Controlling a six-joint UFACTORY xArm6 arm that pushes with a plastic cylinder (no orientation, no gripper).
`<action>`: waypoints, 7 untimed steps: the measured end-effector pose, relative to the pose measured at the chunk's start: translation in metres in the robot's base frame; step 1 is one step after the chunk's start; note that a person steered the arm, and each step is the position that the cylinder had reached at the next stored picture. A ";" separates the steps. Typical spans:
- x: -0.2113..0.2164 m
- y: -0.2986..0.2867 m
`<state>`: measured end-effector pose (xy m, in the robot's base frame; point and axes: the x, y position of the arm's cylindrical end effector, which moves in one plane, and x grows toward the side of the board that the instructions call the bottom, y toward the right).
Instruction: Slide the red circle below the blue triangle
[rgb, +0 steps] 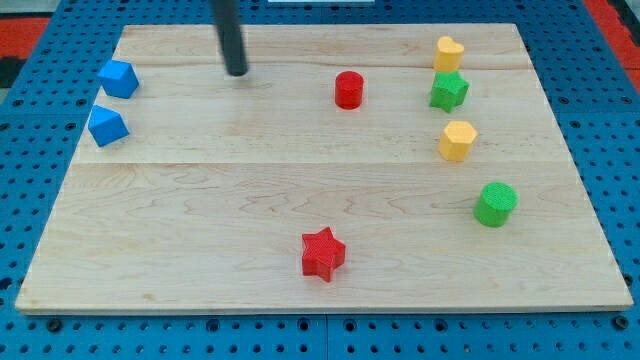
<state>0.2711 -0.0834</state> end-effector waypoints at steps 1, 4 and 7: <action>-0.012 0.070; 0.011 0.138; 0.048 0.125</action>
<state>0.3191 0.0416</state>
